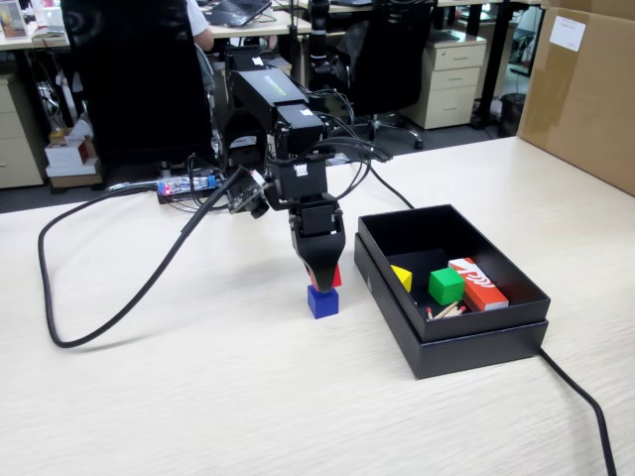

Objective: Put the red cube on top of the blue cube

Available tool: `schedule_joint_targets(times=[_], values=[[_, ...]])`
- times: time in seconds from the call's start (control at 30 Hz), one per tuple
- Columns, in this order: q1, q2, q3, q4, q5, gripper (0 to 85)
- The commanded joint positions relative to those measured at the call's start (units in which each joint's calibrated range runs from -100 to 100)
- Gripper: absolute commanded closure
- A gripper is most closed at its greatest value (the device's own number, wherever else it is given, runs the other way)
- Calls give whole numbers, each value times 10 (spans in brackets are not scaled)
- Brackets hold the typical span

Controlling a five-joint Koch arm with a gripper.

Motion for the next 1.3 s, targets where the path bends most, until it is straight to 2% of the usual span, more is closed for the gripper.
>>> schedule_joint_targets(times=[0.0,0.93,1.03,1.23,1.27], values=[[0,-13,21,15,-2,829],[0,-3,22,15,-2,822],[0,-1,16,15,-3,746],[0,0,12,15,-3,739],[1,0,12,15,-4,686]])
